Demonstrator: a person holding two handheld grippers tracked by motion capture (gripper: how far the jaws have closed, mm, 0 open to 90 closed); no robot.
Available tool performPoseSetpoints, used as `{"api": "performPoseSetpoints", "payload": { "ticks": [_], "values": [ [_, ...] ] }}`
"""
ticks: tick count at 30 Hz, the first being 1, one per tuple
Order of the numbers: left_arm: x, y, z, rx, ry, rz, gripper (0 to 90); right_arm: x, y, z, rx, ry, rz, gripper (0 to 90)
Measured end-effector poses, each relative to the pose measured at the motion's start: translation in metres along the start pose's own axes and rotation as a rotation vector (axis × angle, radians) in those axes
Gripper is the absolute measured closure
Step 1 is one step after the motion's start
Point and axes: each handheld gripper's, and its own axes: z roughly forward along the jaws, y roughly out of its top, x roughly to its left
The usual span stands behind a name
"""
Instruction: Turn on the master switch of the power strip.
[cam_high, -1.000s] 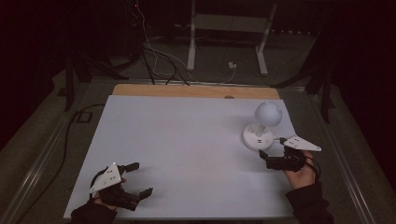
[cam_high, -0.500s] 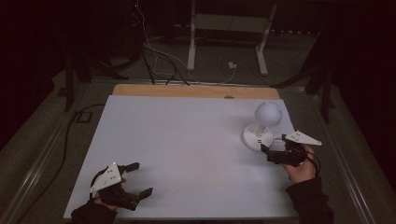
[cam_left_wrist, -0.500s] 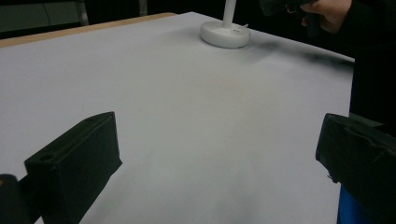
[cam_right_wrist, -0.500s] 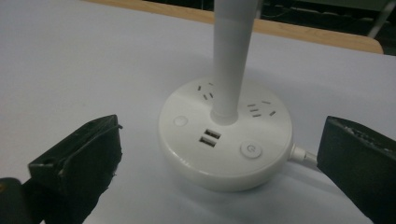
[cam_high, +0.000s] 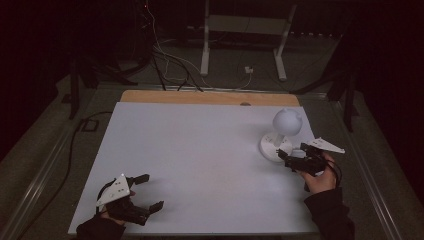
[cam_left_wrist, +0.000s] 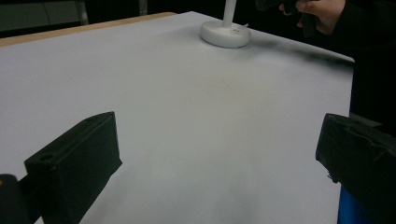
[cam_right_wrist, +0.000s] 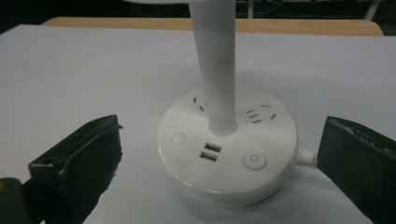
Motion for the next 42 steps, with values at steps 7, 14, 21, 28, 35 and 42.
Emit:
{"api": "performPoseSetpoints", "payload": {
  "ticks": [7, 14, 21, 28, 35, 42],
  "values": [
    [0.000, 0.000, 0.000, -0.001, 0.000, -0.001, 0.3, -0.003, 0.002, 0.000, -0.009, -0.035, 0.026, 6.5],
    [0.000, 0.000, 0.000, -0.003, 0.000, -0.003, 0.3, -0.006, 0.004, 0.001, 0.010, -0.078, 0.073, 22.6],
    [0.000, 0.000, 0.000, -0.004, -0.001, -0.005, 0.3, -0.007, 0.004, 0.003, 0.015, -0.125, 0.076, 40.5],
    [0.000, 0.000, 0.000, -0.002, -0.002, -0.007, 0.3, -0.008, 0.004, 0.004, 0.016, -0.156, 0.061, 55.9],
    [0.000, 0.000, 0.000, -0.004, -0.002, -0.008, 0.3, -0.010, 0.004, 0.004, 0.016, -0.182, 0.058, 71.0],
    [0.000, 0.000, -0.001, -0.002, -0.002, -0.007, 0.3, -0.011, 0.005, 0.002, 0.021, -0.235, 0.044, 90.0]
  ]
}}
